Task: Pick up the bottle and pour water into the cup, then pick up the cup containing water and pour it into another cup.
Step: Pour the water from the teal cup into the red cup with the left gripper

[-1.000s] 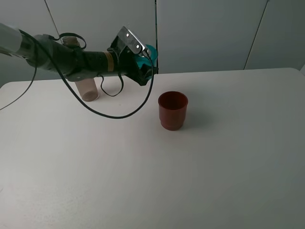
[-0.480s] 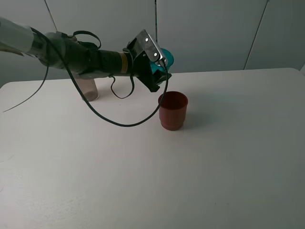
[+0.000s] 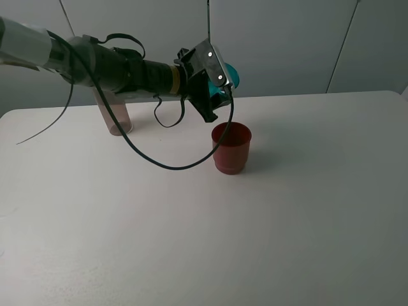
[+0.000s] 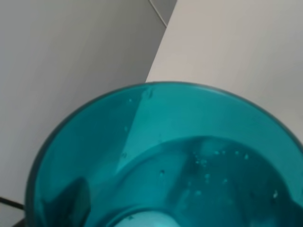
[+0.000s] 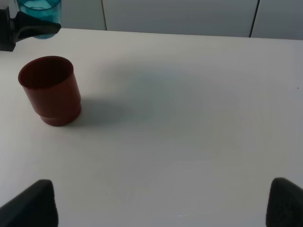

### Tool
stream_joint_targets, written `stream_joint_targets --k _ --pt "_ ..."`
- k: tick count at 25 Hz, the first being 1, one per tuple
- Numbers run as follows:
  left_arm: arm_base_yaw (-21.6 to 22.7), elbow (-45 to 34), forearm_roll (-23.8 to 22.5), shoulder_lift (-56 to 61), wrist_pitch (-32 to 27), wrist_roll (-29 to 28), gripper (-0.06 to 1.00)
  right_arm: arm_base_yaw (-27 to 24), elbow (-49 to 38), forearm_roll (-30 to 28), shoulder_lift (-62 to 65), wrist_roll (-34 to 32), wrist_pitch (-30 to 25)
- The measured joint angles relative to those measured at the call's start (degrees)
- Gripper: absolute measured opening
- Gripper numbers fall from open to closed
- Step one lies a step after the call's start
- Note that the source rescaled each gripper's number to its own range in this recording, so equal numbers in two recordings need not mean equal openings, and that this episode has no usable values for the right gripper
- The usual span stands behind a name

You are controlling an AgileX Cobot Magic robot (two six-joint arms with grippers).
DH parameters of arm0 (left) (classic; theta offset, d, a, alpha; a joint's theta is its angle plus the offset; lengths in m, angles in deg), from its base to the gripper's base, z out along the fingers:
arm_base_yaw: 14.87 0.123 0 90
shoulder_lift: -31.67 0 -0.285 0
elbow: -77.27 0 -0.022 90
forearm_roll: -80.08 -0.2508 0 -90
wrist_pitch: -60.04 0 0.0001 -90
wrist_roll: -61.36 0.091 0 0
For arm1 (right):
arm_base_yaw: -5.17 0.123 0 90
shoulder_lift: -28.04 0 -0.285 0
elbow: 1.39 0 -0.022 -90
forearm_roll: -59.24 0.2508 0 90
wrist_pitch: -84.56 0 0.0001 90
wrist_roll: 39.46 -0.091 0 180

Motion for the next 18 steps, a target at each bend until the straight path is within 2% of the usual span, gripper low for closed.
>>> stream_joint_targets --k 7,18 --pt "-0.36 0.10 -5.89 0.00 -0.11 1.64 0.08 0.00 0.00 0.00 0.00 0.00 0.00" --pt "-0.36 0.10 -10.29 0.00 -0.24 1.75 0.08 0.00 0.00 0.00 0.00 0.00 0.00"
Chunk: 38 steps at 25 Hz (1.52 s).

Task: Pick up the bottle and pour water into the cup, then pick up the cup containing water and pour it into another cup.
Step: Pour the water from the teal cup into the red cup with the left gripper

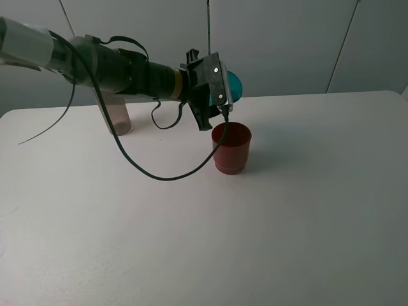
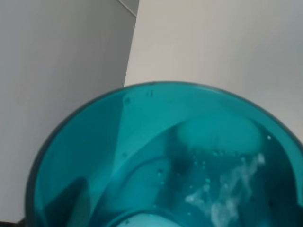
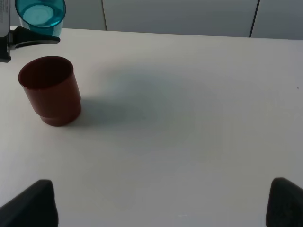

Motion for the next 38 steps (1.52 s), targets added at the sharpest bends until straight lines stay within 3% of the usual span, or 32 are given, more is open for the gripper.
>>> stream_joint_targets --k 38 --pt "0.00 0.00 -16.04 0.00 2.88 0.00 0.08 0.00 0.00 0.00 0.00 0.00 0.00"
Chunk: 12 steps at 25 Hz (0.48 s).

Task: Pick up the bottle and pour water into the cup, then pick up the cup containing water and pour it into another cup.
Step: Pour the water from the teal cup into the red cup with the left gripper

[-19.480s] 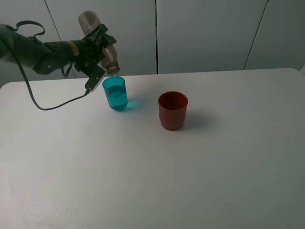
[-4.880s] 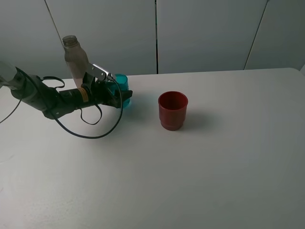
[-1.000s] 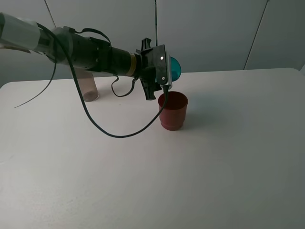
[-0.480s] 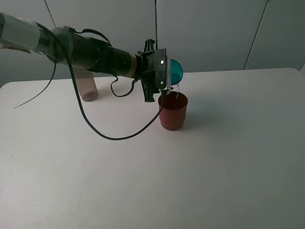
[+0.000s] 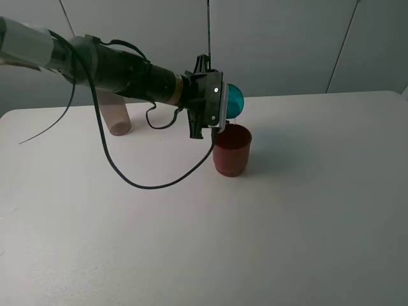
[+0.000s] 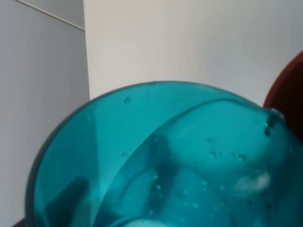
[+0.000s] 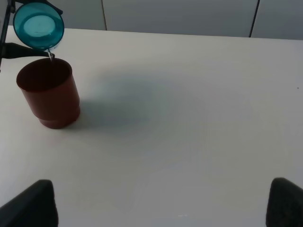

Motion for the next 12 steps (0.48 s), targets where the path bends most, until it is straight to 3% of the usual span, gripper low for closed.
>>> stream_joint_targets --k 12 --pt "0.00 0.00 -6.08 1.67 2.99 0.00 0.08 0.00 0.00 0.00 0.00 0.00 0.00"
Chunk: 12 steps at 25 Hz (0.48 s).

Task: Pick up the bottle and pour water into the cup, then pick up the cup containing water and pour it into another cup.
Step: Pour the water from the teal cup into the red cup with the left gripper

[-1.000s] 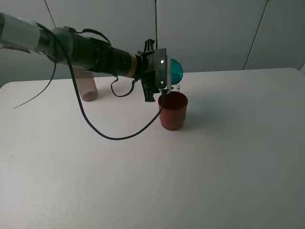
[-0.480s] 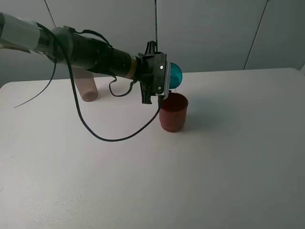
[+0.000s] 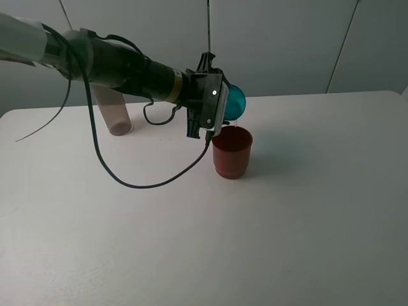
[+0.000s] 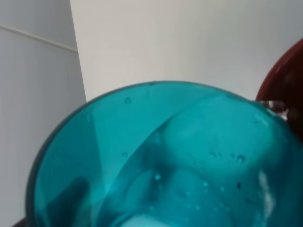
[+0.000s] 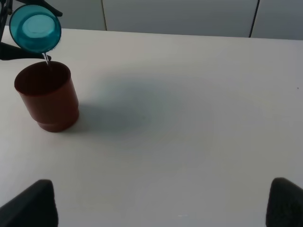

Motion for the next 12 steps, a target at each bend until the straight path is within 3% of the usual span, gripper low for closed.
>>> stream_joint_targets --k 12 --pt "0.22 0.00 -4.21 0.87 -0.18 -0.11 0.08 0.00 0.00 0.00 0.00 0.00 0.00"
